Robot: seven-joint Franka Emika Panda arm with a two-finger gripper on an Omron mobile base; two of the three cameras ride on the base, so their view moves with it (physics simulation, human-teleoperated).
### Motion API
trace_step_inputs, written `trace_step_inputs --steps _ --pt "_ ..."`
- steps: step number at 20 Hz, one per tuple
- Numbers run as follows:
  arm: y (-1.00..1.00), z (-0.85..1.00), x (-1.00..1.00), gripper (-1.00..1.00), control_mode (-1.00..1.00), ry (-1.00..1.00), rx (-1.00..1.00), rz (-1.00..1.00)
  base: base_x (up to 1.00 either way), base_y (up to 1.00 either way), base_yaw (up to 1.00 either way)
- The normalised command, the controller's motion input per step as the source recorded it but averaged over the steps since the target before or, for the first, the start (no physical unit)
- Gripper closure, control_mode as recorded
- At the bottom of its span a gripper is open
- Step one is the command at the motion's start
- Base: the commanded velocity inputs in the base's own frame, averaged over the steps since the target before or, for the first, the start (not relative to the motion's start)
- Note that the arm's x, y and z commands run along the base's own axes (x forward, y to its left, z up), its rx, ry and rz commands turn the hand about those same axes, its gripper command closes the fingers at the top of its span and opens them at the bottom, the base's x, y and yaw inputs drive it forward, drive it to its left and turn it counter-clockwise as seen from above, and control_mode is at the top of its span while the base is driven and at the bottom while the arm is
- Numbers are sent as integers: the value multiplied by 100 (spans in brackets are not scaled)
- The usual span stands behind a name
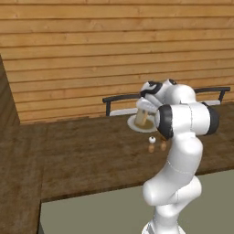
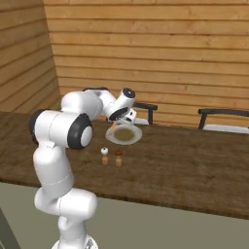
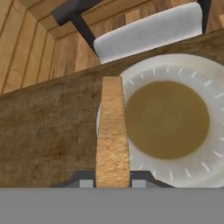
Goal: Start the toaster. Once the lever pops up, take the bread to the plate on the dining counter.
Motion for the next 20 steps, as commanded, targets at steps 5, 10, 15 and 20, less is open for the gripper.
trace_step_inputs --steps 5,10,15,20 --pt "4 -41 11 100 -100 0 1 0 0 0 0" --pt "0 -27 15 100 -100 -4 0 0 0 0 0" --pt "0 -13 8 100 -100 -9 1 0 0 0 0" --pt "0 -21 1 100 -100 -15 14 0 0 0 0"
